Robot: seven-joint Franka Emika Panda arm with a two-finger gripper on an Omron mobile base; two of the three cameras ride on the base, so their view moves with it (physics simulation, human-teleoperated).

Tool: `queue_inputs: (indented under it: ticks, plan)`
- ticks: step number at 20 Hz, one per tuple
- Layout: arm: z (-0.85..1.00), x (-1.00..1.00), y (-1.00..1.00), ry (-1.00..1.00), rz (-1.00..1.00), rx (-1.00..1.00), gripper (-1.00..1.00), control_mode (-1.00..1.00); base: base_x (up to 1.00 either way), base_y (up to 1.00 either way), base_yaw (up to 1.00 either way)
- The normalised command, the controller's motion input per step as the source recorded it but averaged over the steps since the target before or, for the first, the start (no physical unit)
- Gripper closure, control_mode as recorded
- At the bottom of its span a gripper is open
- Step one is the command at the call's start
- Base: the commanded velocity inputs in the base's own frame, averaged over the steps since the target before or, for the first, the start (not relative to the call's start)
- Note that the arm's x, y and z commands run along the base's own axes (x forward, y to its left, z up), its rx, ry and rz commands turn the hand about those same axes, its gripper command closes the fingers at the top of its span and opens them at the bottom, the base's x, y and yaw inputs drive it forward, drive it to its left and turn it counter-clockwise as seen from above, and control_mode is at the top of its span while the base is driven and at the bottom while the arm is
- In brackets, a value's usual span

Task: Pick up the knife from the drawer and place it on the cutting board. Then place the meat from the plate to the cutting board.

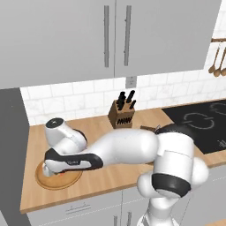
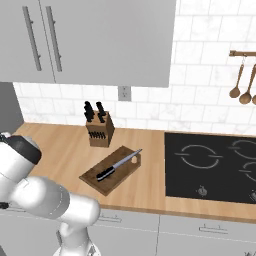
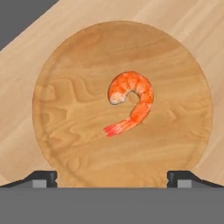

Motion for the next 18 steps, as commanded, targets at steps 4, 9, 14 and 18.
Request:
queue_inputs:
  ticks: [4, 9, 14, 18]
  plan:
    - [-0.19, 0.47, 0.06, 0.00, 0.00, 0.00, -1.00, -1.00, 0.00, 0.00, 0.00]
    - [-0.31, 0.26, 0.00, 0.00, 0.00, -0.03, -1.00, -1.00, 0.00, 0.00, 0.00]
    - [-0.36, 0.02, 0.07, 0.01, 0.00, -0.02, -1.00, -1.00, 0.00, 0.00, 0.00]
    - [-0.03, 0.16, 0.25, 0.00, 0.00, 0.00, -1.00, -1.00, 0.00, 0.00, 0.00]
